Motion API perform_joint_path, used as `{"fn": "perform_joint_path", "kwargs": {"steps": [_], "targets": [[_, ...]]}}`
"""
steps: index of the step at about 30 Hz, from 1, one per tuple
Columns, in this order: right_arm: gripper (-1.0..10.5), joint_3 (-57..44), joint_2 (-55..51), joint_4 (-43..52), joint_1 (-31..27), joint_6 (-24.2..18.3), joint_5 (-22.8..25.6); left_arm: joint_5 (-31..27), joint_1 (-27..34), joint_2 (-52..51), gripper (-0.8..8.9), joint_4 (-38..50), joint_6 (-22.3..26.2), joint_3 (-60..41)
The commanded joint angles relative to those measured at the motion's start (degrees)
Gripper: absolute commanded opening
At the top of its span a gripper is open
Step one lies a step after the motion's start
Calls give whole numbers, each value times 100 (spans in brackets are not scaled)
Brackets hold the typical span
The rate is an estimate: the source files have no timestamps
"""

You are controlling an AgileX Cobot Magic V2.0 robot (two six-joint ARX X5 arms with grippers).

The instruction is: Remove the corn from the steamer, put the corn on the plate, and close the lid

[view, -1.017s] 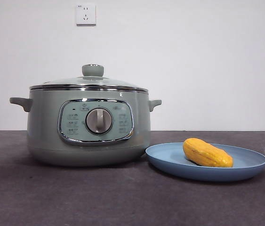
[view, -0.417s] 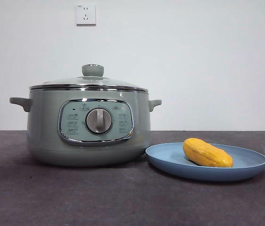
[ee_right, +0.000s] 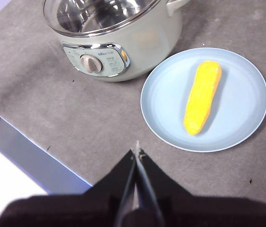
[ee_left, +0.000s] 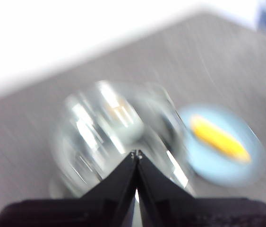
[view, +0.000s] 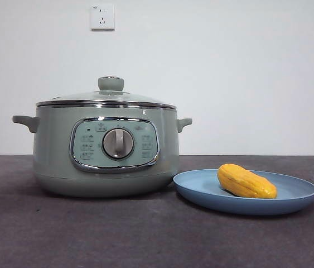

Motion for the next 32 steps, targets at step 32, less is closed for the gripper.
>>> {"fn": "perform_joint_path", "kwargs": {"steps": [32], "targets": [[1,-35,-7,31,9,-17,17,-1237,1794,-4586,-4,2667,-640,-6568]]}}
